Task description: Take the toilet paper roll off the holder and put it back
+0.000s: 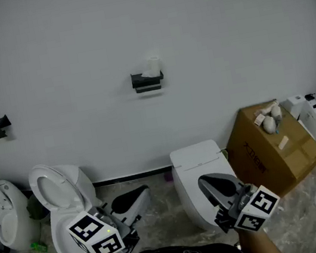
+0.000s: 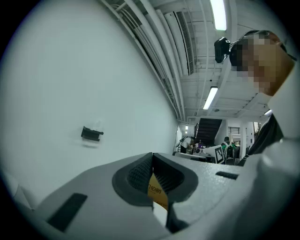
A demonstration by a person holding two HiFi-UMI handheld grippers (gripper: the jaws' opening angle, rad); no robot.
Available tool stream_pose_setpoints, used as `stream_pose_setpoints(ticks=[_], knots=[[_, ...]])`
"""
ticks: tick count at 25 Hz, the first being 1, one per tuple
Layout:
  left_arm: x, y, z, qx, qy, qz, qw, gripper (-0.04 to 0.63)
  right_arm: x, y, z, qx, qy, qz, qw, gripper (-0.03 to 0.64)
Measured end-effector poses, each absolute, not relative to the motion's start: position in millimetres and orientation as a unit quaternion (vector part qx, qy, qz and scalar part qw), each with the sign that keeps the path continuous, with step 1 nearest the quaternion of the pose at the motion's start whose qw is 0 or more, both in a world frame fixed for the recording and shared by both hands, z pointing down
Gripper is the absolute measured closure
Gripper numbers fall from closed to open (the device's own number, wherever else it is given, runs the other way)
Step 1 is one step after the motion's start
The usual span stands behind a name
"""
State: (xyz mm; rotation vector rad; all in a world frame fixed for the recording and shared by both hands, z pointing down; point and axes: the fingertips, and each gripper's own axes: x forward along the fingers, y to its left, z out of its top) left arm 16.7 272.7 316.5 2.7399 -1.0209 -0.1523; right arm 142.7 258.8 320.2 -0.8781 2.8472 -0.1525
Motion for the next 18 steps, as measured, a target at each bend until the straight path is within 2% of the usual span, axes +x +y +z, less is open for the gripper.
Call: stream_pose_setpoints(ticks=[7,13,15,18], knots=[[24,279,317,0.932,-0.342,-0.039,0.110,0.591,152,267,311,-0.300,0.950,-0.031,0.075,0.614],[28,277,325,0.934,-0.335,-0.033,0.116,0.591,162,266,306,-0.327,0.939,-0.008,0.103,0.601],[29,276,329,0.935,-0.332,-0.030,0.120,0.591,166,263,306,-0.338,0.935,-0.003,0.106,0.481],[26,271,330,0.936,-0.331,-0.031,0.119,0.591,167,256,305,-0.357,0.928,0.006,0.107,0.397]])
